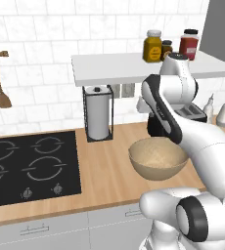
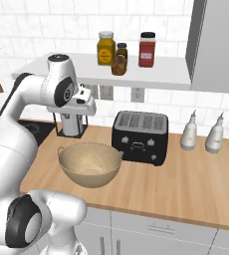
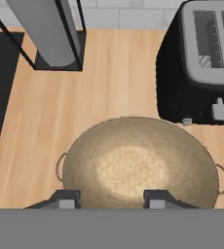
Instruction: Open the cabinet, pick up the bread from the cabinet and place it in the basket. Then move the basket to the dining counter.
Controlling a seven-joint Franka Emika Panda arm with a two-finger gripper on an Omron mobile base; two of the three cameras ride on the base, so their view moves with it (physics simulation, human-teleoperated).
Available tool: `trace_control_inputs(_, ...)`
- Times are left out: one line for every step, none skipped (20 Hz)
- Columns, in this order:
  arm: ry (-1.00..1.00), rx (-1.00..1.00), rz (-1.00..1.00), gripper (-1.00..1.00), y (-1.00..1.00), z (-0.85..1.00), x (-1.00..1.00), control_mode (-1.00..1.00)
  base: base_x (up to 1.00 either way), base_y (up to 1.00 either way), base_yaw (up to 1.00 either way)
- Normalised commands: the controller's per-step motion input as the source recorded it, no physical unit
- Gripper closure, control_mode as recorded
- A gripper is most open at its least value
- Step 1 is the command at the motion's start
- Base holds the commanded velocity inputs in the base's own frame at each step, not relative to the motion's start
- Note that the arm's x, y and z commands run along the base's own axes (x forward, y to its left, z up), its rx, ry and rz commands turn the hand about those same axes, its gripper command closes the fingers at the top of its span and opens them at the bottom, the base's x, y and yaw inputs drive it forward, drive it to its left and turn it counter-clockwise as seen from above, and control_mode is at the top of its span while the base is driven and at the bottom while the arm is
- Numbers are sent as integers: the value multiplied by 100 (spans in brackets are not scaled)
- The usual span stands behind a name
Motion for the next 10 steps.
trace_control_inputs(0, 0, 0, -100, 0, 0, -6, -100, 0, 0, 0)
trace_control_inputs(0, 0, 0, -100, 0, 0, -20, -100, 0, 0, 0)
trace_control_inputs(0, 0, 0, -100, 0, 0, -36, -100, 0, 0, 0)
trace_control_inputs(-5, 0, 0, -100, -7, 0, -54, -100, 0, 0, 0)
trace_control_inputs(-1, 0, 0, -100, -6, -4, -49, -100, 0, 0, 0)
trace_control_inputs(-19, 7, 0, -100, -29, 0, -83, -100, 0, 0, 0)
trace_control_inputs(-34, 11, 0, -100, -17, 0, -59, -100, 0, 0, 0)
trace_control_inputs(-44, 11, -2, -100, -25, 9, -44, -100, 0, 0, 0)
trace_control_inputs(-47, 9, 0, -100, -22, 22, -34, -100, 0, 0, 0)
trace_control_inputs(-48, 8, 0, -100, -21, 42, -11, -100, 0, 0, 0)
